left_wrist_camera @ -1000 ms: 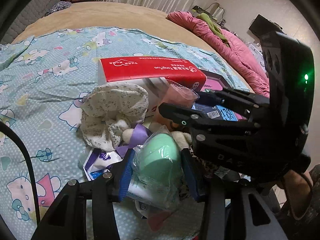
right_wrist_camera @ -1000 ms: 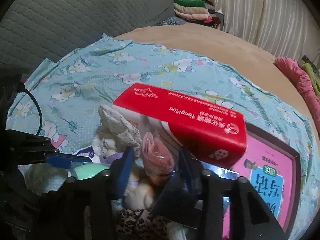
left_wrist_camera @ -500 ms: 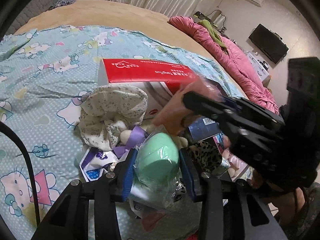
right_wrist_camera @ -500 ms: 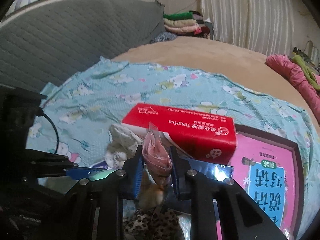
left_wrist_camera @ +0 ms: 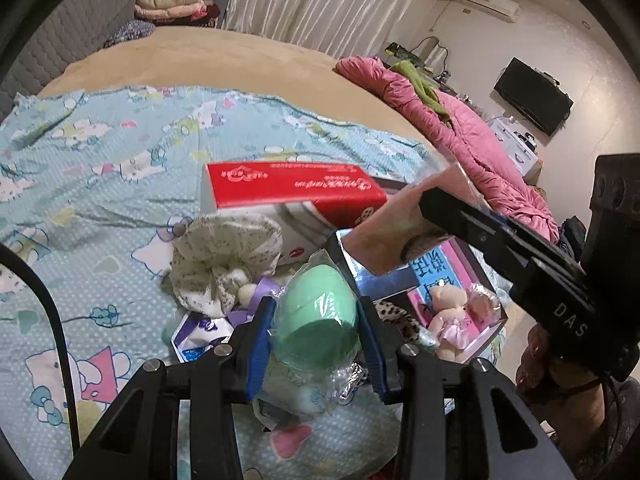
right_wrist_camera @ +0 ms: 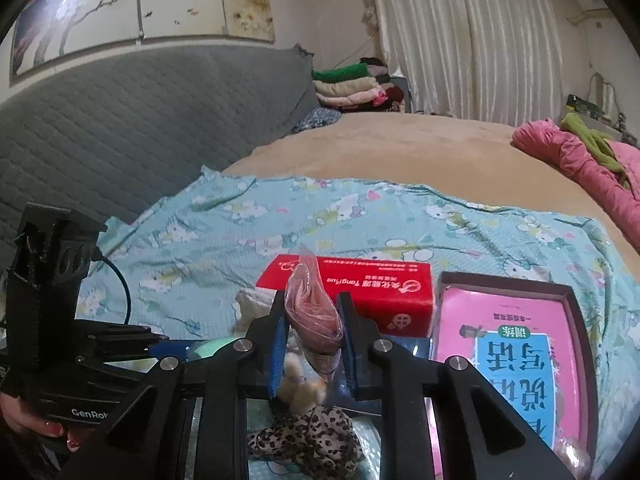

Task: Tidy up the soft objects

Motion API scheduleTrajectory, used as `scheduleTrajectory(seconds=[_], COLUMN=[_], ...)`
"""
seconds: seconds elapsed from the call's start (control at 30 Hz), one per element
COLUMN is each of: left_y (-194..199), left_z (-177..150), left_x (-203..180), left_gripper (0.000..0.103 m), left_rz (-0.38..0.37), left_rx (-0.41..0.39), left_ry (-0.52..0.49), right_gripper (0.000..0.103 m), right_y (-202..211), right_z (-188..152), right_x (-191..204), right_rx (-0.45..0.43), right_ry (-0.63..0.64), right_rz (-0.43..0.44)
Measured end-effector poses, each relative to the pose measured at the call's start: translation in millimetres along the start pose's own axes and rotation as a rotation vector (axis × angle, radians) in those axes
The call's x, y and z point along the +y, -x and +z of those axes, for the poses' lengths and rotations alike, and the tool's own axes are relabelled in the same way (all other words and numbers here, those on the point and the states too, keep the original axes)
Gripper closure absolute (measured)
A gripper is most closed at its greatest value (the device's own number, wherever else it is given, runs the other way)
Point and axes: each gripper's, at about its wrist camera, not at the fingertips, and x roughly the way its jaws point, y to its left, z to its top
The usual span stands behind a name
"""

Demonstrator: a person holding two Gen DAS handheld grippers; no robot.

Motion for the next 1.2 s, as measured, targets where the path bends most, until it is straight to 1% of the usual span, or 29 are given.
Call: scheduleTrajectory(seconds=[0.27,0.5,0.93,1.2], left_y=[11,18,9,3], left_z=[6,10,9,6], left_x=[-23,-56,-119,-145], left_gripper=[0.062,0.062,0.062,0.062], left_rz=[0.015,0.025,0.037,0.041], left_rx=[-0.020,-0.026,0.001,0.015], left_ry=[-0.026,-0.081,-0.203,-0.251], right_gripper=[0.079,0.079,0.079,0.079], right_y=[28,52,97,113], right_z=[0,-2,-17,-24], right_x=[-12,-27,-65,-83], right_rx=[-0.053,-0.097,-0.166,-0.203], right_ry=[-0.033,-0.069,-0.131,-0.180], right_rz=[0.003,-0.028,-0.105,-0.120])
